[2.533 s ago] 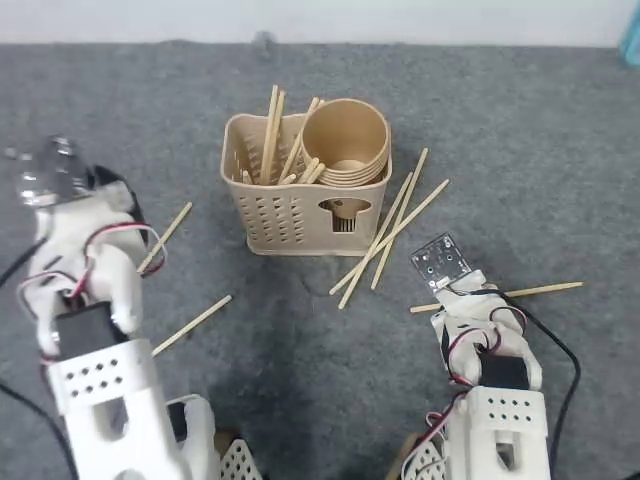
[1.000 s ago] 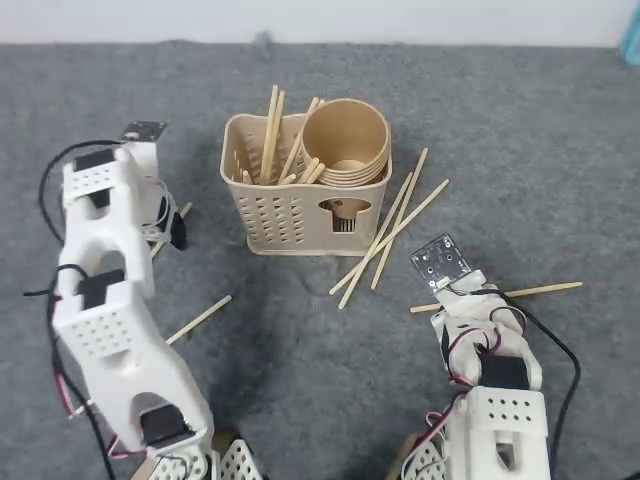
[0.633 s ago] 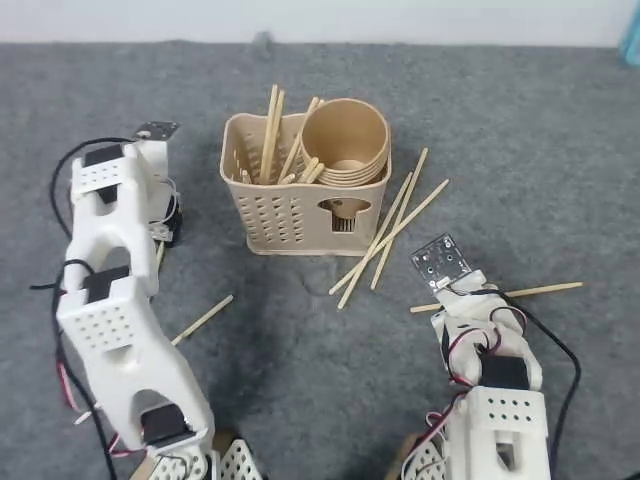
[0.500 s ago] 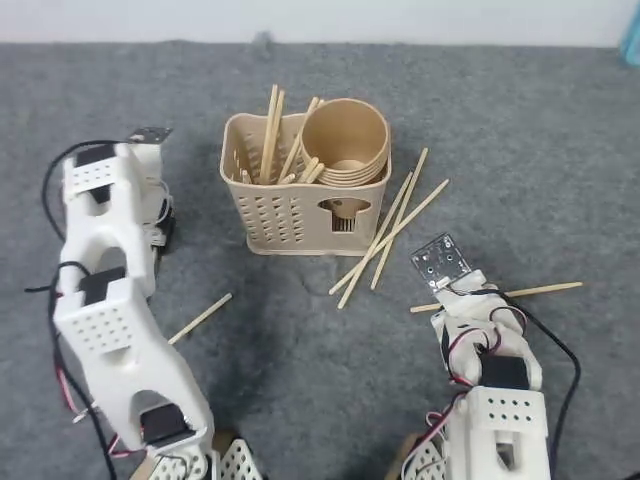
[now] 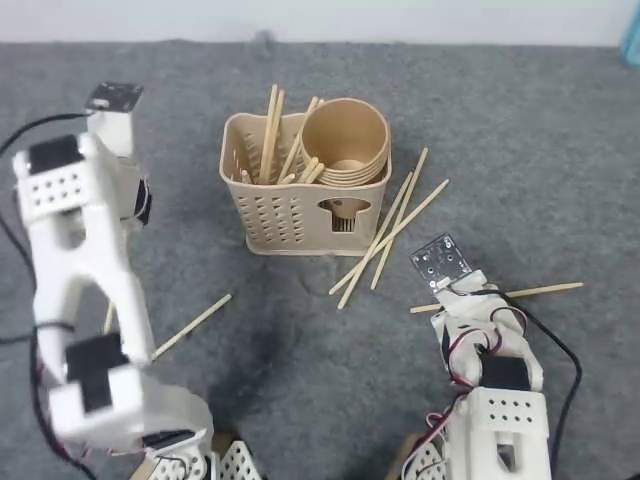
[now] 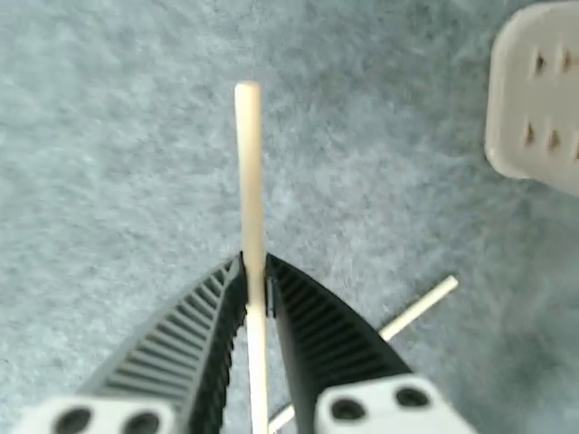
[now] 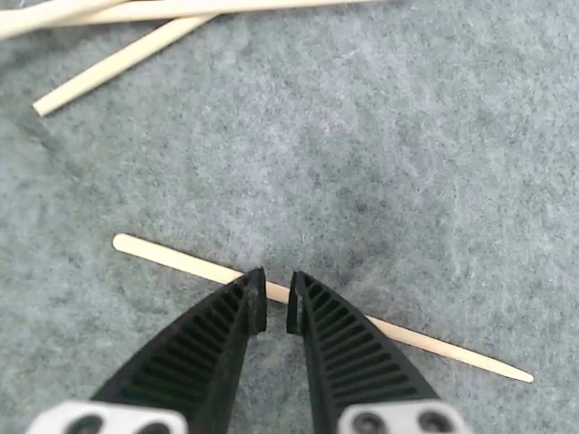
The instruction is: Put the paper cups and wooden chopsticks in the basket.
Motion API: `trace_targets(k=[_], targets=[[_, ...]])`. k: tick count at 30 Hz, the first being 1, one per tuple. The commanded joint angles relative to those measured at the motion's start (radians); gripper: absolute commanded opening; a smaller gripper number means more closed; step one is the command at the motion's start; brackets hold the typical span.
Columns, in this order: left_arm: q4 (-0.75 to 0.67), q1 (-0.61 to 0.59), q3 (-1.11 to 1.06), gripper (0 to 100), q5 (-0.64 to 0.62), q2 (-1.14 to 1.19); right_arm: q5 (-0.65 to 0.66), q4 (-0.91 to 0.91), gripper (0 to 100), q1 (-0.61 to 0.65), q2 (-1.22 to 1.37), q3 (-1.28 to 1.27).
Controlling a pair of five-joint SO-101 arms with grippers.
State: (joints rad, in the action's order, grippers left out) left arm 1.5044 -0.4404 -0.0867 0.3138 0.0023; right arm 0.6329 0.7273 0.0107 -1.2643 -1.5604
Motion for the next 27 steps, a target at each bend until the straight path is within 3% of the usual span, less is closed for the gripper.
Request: trace_targets(k=[1, 5, 8, 12, 18, 23, 27], targets=[[-0.189, -0.003, -0.163, 1, -0.002, -0.218, -0.009, -0.016, 5.4, -0.008, -0.021, 0.006], [-0.402, 0.005, -0.378, 1, -0.012, -0.399, -0.009, -0.015, 5.4, -0.008, -0.021, 0.006], [-0.497, 0.012, -0.438, 1, -0.132, -0.512, -0.009, -0.015, 5.4, -0.008, -0.021, 0.006], [-0.571, 0.034, -0.440, 1, -0.313, -0.623, -0.009, -0.015, 5.4, -0.008, -0.021, 0.006], [-0.675, 0.146, -0.414, 1, -0.462, -0.753, -0.009, -0.015, 5.4, -0.008, -0.021, 0.006], [-0.899, 0.230, -0.418, 1, -0.597, -0.844, -0.009, -0.015, 5.4, -0.008, -0.021, 0.006], [-1.071, 0.307, -0.420, 1, -0.620, -0.858, -0.009, -0.015, 5.4, -0.008, -0.021, 0.006]])
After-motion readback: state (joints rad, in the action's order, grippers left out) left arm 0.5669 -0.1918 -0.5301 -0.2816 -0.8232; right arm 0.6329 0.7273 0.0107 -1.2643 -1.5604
